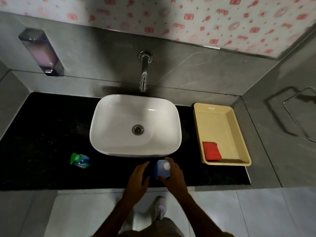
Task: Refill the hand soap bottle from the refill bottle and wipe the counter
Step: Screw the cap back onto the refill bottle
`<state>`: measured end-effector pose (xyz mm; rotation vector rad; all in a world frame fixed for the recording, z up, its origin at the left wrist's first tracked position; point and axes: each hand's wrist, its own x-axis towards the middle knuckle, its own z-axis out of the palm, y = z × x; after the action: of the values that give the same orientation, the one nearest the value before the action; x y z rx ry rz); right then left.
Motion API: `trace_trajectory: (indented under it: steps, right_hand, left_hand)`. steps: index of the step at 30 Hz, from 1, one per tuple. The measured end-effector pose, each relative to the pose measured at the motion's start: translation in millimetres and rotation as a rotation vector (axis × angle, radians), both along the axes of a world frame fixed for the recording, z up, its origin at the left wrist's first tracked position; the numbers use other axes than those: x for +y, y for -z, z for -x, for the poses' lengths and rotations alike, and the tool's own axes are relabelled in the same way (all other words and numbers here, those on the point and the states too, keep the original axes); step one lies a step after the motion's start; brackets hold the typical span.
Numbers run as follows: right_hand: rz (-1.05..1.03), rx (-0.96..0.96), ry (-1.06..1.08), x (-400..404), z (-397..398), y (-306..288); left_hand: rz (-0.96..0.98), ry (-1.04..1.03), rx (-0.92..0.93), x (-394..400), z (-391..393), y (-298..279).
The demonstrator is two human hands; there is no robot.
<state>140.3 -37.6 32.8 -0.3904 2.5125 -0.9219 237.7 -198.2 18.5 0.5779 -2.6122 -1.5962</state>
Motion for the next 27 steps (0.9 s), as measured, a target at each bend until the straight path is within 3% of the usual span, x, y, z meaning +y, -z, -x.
trace_trajectory:
  steps: [5, 11, 16, 19, 21, 24, 27]
  right_hand:
    - [0.093, -0.02, 0.115, 3, 0, 2]
    - [0.111, 0.093, 0.211, 74, 37, -31]
    - [0.066, 0.368, 0.15, 154, 142, -89]
    - [0.002, 0.583, 0.114, 191, 230, -102]
    - [-0.059, 0.491, 0.108, 205, 291, -103]
    - [-0.157, 0.139, 0.123, 214, 371, -90]
    - [-0.181, 0.103, 0.06, 219, 427, -62]
  left_hand:
    - [0.051, -0.086, 0.113, -17, 14, -20]
    - [0.079, 0.071, 0.241, 30, 87, -53]
    - [0.211, 0.166, 0.271, 101, 185, -51]
    - [0.424, 0.2, 0.165, 138, 249, -37]
    - [0.529, 0.245, 0.028, 158, 284, -17]
    - [0.581, 0.3, -0.135, 175, 320, 15]
    - [0.617, 0.319, -0.232, 185, 332, 45]
